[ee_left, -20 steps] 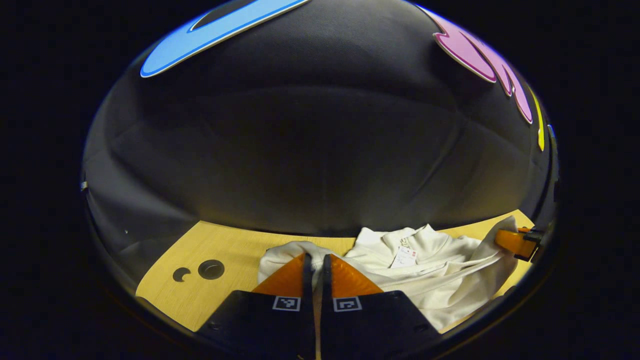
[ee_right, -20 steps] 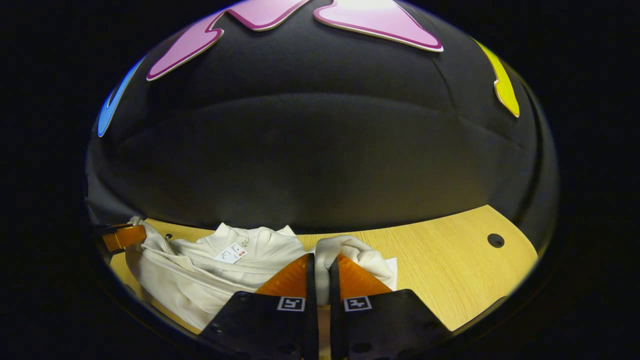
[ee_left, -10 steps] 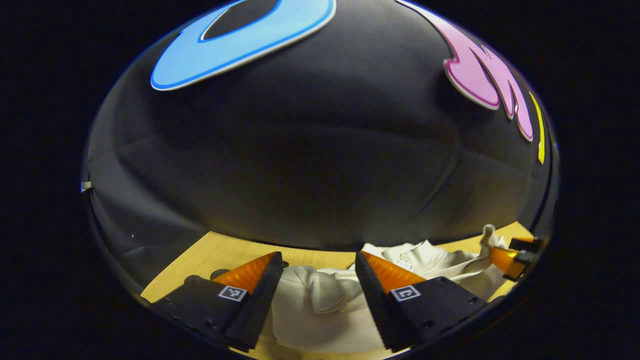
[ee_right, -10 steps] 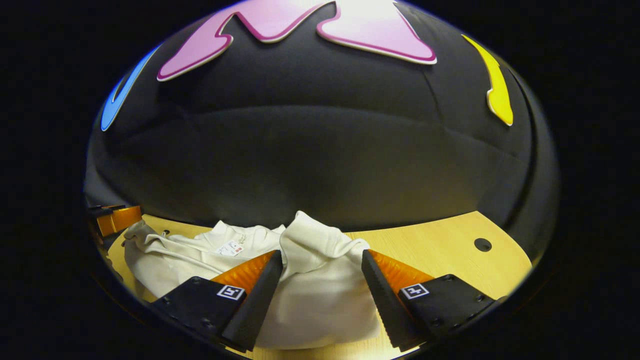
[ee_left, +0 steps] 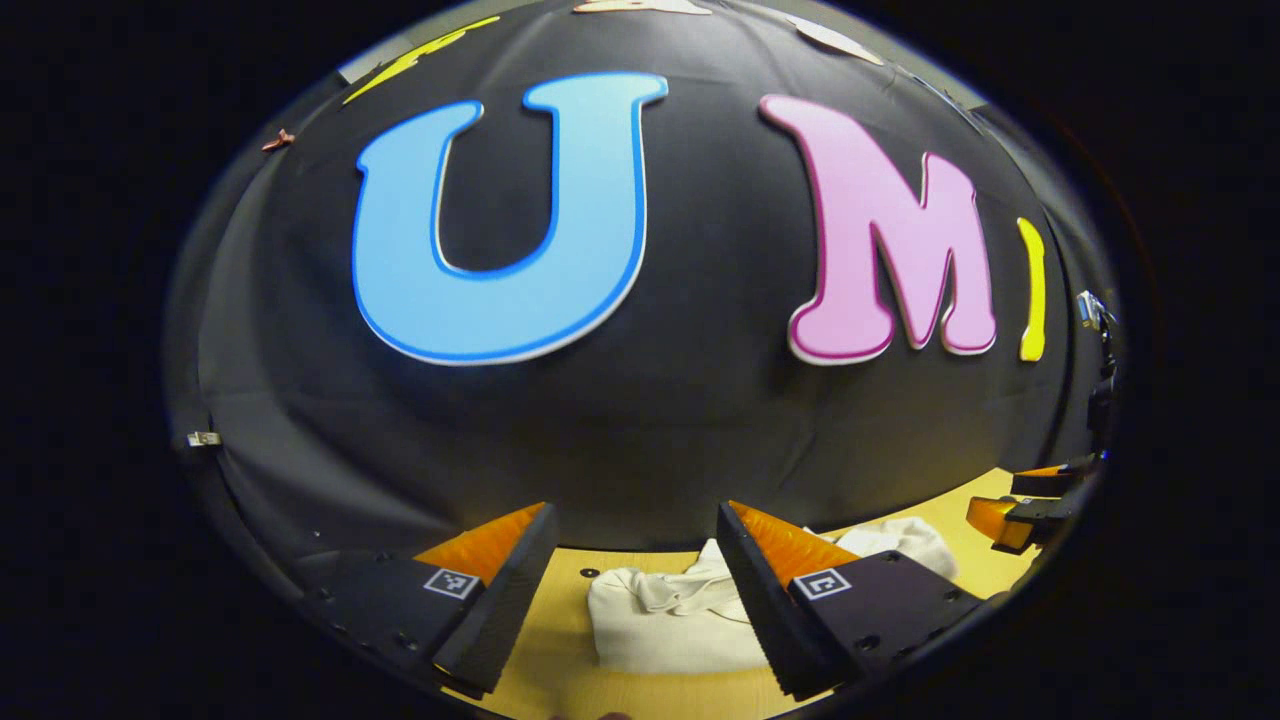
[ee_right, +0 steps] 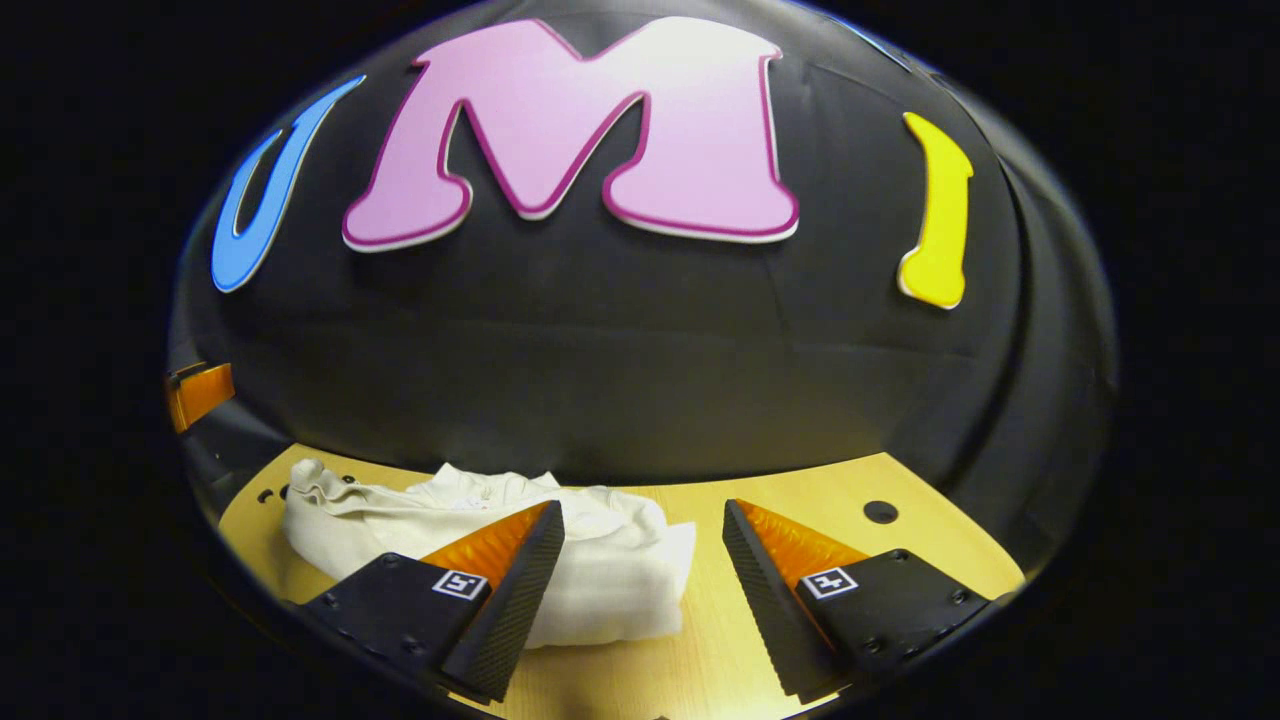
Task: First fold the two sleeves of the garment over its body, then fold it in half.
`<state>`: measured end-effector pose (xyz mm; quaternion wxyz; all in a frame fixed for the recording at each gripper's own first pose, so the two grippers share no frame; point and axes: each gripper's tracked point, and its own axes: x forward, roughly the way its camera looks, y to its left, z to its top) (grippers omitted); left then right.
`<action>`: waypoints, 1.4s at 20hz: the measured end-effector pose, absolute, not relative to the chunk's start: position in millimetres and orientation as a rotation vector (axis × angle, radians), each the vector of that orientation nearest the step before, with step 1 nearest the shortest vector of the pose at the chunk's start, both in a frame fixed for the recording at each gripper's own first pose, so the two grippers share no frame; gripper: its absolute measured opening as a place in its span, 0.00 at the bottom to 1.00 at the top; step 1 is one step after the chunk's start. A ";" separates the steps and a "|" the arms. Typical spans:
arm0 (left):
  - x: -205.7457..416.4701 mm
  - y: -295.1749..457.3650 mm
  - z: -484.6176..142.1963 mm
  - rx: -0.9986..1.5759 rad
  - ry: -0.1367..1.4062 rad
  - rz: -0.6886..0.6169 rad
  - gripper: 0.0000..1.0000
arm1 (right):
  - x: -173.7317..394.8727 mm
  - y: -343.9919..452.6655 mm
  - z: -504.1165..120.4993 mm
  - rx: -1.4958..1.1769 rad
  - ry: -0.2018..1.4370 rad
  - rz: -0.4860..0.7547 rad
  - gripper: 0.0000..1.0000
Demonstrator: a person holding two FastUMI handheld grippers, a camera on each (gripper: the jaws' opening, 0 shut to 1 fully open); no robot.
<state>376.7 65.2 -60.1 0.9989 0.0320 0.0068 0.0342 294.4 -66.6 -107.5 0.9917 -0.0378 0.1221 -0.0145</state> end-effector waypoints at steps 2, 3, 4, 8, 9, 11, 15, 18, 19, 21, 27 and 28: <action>348.0 54.1 -32.6 0.057 -0.014 0.031 0.98 | 270.0 -75.7 -81.1 -0.064 0.227 -0.043 0.97; 334.2 49.3 -21.8 0.064 -0.022 0.017 0.98 | 258.0 -78.8 -67.6 -0.065 0.217 -0.042 0.98; 320.0 49.1 -12.2 0.078 -0.028 0.017 0.98 | 244.3 -81.6 -54.6 -0.071 0.206 -0.046 0.97; 256.8 53.4 40.9 0.110 -0.118 0.030 0.98 | 189.3 -87.5 4.1 -0.096 0.129 -0.042 0.97; 240.4 53.4 48.4 0.104 -0.112 0.025 0.97 | 174.0 -85.2 17.9 -0.101 0.112 -0.038 0.97; 208.5 56.1 55.7 0.099 -0.096 0.019 0.98 | 148.0 -81.4 40.9 -0.124 0.078 -0.029 0.97; 146.2 60.3 55.7 0.072 -0.054 0.011 0.98 | 100.9 -68.7 73.6 -0.149 0.020 0.004 0.97; 110.2 60.8 64.9 0.019 -0.076 0.010 0.98 | 70.7 -59.8 87.0 -0.117 0.010 0.020 0.97; 101.0 59.0 65.5 0.010 -0.075 0.004 0.98 | 61.4 -56.3 90.3 -0.107 0.009 0.027 0.97; 82.8 52.9 62.7 0.005 -0.071 -0.012 0.98 | 41.7 -48.5 98.4 -0.131 -0.023 0.063 0.97; 49.7 38.9 25.0 -0.158 -0.014 -0.008 1.00 | -12.4 -42.4 69.8 -0.093 0.054 0.072 0.97; 45.7 39.1 20.6 -0.151 -0.009 -0.007 0.99 | -19.1 -43.8 63.8 -0.091 0.076 0.065 0.97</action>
